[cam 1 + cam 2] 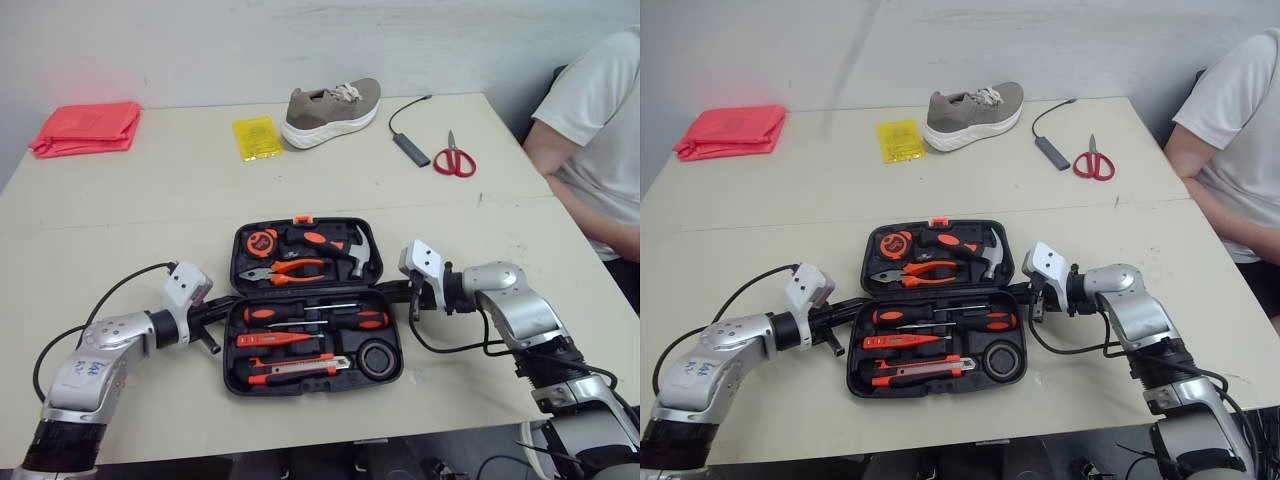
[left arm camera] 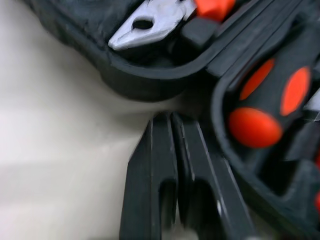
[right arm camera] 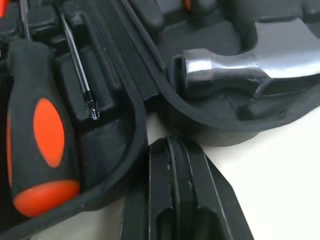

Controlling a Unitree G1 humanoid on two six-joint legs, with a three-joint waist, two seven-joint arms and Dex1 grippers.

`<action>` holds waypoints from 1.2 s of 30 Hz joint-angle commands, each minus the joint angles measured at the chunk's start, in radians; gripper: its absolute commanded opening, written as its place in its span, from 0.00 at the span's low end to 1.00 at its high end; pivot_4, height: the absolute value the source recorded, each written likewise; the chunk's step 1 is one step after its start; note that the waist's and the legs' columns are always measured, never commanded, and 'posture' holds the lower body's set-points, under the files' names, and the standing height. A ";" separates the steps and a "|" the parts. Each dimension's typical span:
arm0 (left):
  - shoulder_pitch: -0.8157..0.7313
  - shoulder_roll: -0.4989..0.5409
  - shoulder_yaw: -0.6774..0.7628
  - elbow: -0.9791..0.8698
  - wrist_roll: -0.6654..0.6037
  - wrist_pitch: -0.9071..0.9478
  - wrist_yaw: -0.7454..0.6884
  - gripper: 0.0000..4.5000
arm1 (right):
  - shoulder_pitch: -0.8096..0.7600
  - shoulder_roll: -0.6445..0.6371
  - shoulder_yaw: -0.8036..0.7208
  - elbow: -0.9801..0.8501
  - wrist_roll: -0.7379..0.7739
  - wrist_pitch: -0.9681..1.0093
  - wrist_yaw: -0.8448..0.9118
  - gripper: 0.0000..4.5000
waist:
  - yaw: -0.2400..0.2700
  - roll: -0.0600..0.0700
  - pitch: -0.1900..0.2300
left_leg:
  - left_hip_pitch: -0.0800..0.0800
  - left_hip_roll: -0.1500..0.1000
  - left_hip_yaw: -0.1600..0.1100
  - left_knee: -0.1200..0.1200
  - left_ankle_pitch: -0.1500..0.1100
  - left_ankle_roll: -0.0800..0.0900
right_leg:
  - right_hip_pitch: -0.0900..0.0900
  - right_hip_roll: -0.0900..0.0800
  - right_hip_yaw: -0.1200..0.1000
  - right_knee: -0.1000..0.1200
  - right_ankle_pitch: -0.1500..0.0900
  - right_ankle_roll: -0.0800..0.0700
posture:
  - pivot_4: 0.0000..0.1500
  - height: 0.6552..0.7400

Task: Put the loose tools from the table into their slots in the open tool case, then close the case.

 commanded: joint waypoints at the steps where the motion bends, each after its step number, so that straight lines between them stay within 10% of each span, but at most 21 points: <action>1: -0.027 -0.010 -0.008 0.006 0.014 -0.007 0.003 0.01 | -0.038 0.022 -0.005 -0.003 -0.008 -0.022 -0.014 0.00 | 0.001 0.000 0.000 | 0.000 0.000 0.000 0.001 0.000 0.000 | -0.001 0.000 0.000 0.001 0.000 0.000 | 1.00 1.00; 13: 0.030 0.053 0.197 0.078 -0.017 -0.017 0.003 0.01 | -0.078 -0.049 -0.068 0.017 0.000 0.089 0.010 0.00 | -0.004 0.000 0.000 | 0.000 0.000 0.000 0.002 0.002 -0.001 | -0.003 0.000 0.001 0.006 0.000 0.000 | 1.00 1.00; 17: 0.100 0.079 0.322 -0.029 -0.112 -0.008 -0.055 0.23 | -0.074 -0.132 -0.114 -0.061 0.105 0.274 0.097 0.28 | 0.003 0.000 0.001 | -0.001 0.000 0.000 0.000 0.002 -0.001 | -0.004 -0.001 0.000 0.004 -0.001 -0.001 | 1.00 1.00; 23: -0.036 0.101 0.424 -0.166 -0.415 0.433 0.098 0.84 | -0.235 -0.101 -0.193 -0.127 0.266 0.903 -0.044 0.95 | 0.011 0.000 0.001 | -0.003 0.000 -0.003 0.001 0.002 -0.001 | -0.005 -0.003 -0.001 0.003 0.001 -0.005 | 1.00 1.00; 25: -0.116 0.096 0.388 -0.153 -0.440 0.591 0.200 0.99 | -0.284 -0.063 -0.209 -0.100 0.279 0.975 -0.096 0.96 | 0.015 0.000 0.001 | -0.003 0.000 -0.004 0.000 0.002 -0.001 | -0.005 -0.003 -0.001 0.003 0.001 -0.005 | 1.00 1.00; 36: -0.356 -0.029 0.300 0.046 -0.349 0.754 0.423 0.99 | -0.418 0.066 -0.140 0.131 0.192 0.961 -0.300 0.96 | 0.018 -0.001 0.001 | -0.013 -0.001 0.000 0.007 0.009 0.001 | -0.011 0.000 -0.006 0.004 0.004 0.000 | 1.00 1.00</action>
